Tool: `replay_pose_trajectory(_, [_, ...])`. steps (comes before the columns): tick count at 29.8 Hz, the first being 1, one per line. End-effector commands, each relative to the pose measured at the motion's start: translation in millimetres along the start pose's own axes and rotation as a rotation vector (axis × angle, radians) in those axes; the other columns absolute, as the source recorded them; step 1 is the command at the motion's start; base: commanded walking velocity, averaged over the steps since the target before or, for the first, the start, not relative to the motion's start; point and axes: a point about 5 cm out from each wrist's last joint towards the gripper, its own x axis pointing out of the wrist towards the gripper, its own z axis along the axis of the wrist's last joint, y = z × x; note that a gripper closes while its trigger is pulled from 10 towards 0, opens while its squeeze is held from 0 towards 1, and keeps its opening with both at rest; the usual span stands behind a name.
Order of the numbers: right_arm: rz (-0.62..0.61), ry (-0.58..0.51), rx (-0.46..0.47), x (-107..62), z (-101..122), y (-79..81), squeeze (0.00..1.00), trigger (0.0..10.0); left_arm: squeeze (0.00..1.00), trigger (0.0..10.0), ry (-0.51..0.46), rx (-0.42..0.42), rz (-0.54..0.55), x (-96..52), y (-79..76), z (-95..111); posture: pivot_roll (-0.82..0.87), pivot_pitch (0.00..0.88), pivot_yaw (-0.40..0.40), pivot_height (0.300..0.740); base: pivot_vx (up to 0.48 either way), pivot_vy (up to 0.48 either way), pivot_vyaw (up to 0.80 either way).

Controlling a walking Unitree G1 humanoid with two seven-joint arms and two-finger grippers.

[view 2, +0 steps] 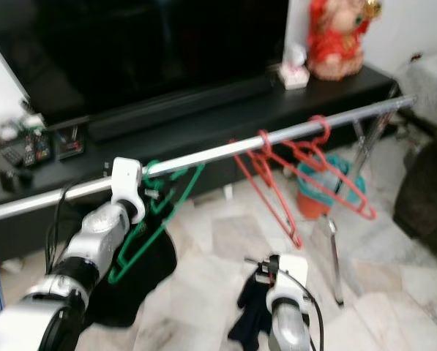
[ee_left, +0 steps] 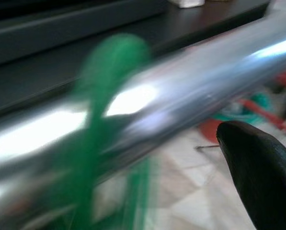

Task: Hang hanger

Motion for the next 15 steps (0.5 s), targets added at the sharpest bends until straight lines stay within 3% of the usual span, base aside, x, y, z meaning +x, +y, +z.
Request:
replay_pose_trajectory(1, [0.029,-0.023,0.015,1.3,6,12.0,0.0,10.0,0.0,10.0,-0.001,0.03,0.012,-3.4,11.5,3,-0.01,0.001,0.101,0.74,0.0,0.0,0.0])
replay_pose_trajectory(15, [0.034,-0.022,0.013,1.4,5,11.8,0.0,10.0,0.0,10.0,0.086,0.051,0.003,-4.6,10.7,-10,-0.01,0.005,0.095,0.74,0.0,0.0,0.0])
